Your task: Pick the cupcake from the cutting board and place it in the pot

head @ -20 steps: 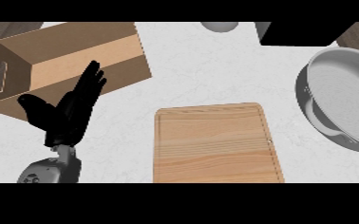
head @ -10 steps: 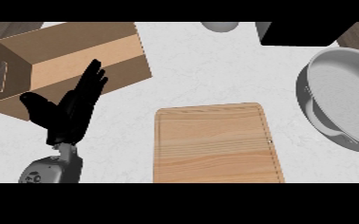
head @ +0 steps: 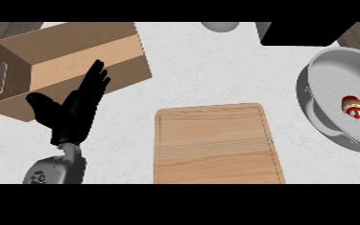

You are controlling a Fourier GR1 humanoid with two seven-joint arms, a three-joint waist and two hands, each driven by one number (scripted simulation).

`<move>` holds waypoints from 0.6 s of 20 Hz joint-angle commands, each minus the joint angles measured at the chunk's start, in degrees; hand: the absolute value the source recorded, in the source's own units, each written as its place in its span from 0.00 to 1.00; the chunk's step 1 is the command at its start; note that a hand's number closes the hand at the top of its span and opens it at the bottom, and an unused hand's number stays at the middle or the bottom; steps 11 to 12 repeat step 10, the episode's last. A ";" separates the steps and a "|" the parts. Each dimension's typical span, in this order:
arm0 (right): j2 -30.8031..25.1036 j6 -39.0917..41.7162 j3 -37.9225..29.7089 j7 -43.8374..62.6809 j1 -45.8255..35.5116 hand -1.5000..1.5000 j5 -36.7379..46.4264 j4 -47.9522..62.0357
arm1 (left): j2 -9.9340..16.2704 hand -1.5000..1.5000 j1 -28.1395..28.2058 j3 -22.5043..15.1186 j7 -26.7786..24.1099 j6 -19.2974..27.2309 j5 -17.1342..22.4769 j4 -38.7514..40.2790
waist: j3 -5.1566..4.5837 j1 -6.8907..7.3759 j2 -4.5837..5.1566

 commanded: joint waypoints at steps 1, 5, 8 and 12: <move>3.97 -1.52 -3.18 -0.29 -4.17 0.00 -4.12 5.50 | -0.54 0.50 -1.65 0.04 2.95 1.06 0.15 -0.96 | 0.04 0.22 0.01; 2.24 -5.46 -11.47 -1.33 -5.50 0.00 -9.86 4.78 | 0.58 0.50 2.62 0.00 1.70 -0.04 0.11 -3.70 | 0.03 -0.07 -0.31; 1.35 -9.50 -14.57 -2.97 -7.31 0.00 -10.78 9.41 | 0.71 0.50 -2.02 1.83 1.47 0.27 0.59 1.19 | 0.04 -0.25 0.12; -5.11 -5.24 -17.73 -4.68 -5.93 0.00 -12.81 12.35 | 0.41 0.50 0.16 0.77 0.50 -0.42 0.58 -0.88 | 0.05 -0.44 -0.01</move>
